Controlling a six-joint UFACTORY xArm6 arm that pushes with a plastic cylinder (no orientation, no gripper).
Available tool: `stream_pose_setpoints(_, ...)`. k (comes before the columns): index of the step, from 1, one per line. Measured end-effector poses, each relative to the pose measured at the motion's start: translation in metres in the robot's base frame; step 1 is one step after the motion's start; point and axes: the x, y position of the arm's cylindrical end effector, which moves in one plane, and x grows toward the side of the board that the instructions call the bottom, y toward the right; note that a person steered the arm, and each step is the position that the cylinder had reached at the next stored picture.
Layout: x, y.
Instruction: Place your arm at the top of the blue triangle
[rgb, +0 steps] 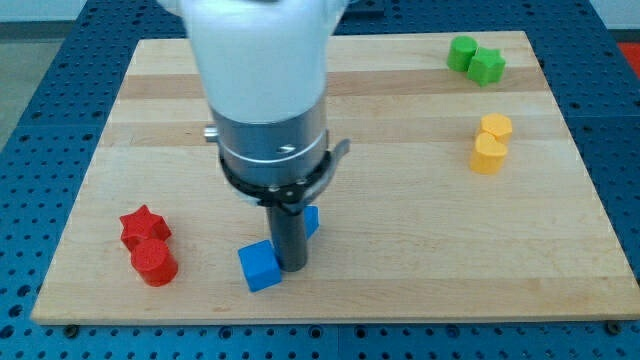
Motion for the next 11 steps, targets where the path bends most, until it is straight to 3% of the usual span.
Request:
stream_pose_setpoints(4, 0.0, -0.085)
stream_pose_setpoints(5, 0.0, -0.077)
stream_pose_setpoints(6, -0.024, -0.024)
stream_pose_setpoints(7, -0.103, -0.022)
stream_pose_setpoints(8, -0.152, -0.022)
stream_pose_setpoints(9, -0.127, 0.008)
stream_pose_setpoints(10, -0.05, 0.06)
stream_pose_setpoints(11, -0.045, 0.063)
